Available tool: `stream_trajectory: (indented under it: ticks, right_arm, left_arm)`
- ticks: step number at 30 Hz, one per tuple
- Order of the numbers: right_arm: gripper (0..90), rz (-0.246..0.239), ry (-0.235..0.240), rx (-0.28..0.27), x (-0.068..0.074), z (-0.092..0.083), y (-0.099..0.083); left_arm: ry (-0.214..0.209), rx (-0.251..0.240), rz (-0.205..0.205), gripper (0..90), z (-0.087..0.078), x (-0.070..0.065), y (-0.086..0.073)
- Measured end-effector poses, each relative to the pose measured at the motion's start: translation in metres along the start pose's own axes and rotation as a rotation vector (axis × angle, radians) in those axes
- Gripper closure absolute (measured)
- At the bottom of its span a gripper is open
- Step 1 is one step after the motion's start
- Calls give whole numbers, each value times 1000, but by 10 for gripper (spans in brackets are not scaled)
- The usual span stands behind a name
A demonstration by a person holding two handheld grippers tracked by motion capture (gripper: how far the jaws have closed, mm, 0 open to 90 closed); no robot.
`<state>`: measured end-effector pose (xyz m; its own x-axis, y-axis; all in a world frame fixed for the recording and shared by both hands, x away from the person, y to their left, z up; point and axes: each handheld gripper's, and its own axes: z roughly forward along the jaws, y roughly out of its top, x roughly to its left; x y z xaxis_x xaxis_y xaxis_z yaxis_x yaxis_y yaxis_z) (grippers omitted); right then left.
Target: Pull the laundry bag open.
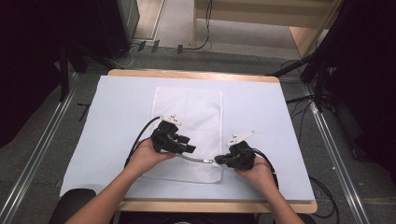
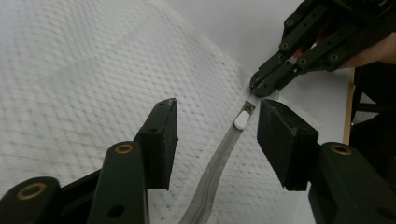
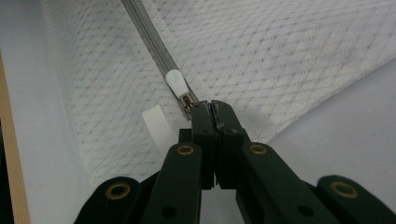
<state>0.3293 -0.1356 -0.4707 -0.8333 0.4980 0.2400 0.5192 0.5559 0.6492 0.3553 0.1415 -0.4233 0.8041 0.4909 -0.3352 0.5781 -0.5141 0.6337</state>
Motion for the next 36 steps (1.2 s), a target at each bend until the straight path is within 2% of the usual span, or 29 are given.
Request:
stream_trajectory:
  ticks: [5, 10, 14, 17, 22, 25, 27, 28, 31, 36]
  right_arm:
    - [900, -12, 1, -1, 0, 0, 0]
    - [900, -19, 5, -1, 0, 0, 0]
    - [900, -23, 10, -2, -1, 0, -1]
    - [900, -21, 12, -5, -1, 0, -1]
    - [900, -12, 20, -10, -2, 0, -2]
    - [900, -6, 22, -10, -2, 0, -2]
    - [900, -6, 23, -11, -3, 0, -2]
    - [900, -5, 23, -10, -3, 0, -2]
    - [900, -4, 20, -9, -2, 0, -2]
    - [900, -11, 22, -10, -2, 0, -2]
  left_arm:
    - [-19, 19, 11, 565, 9, -4, -1]
    - [-28, 28, -5, 686, 20, -9, -1]
    - [-41, 37, -12, 749, 29, -12, -1]
    - [-42, 65, -11, 766, 37, -13, -1]
    - [-37, 77, -8, 765, 45, -15, -2]
    - [-42, 71, 12, 777, 48, -16, -2]
    - [-49, 60, 4, 786, 51, -16, -3]
    - [-40, 64, 7, 788, 51, -15, -3]
    - [-50, 66, -10, 792, 55, -14, -4]
    - [-60, 75, -17, 789, 62, -14, -5]
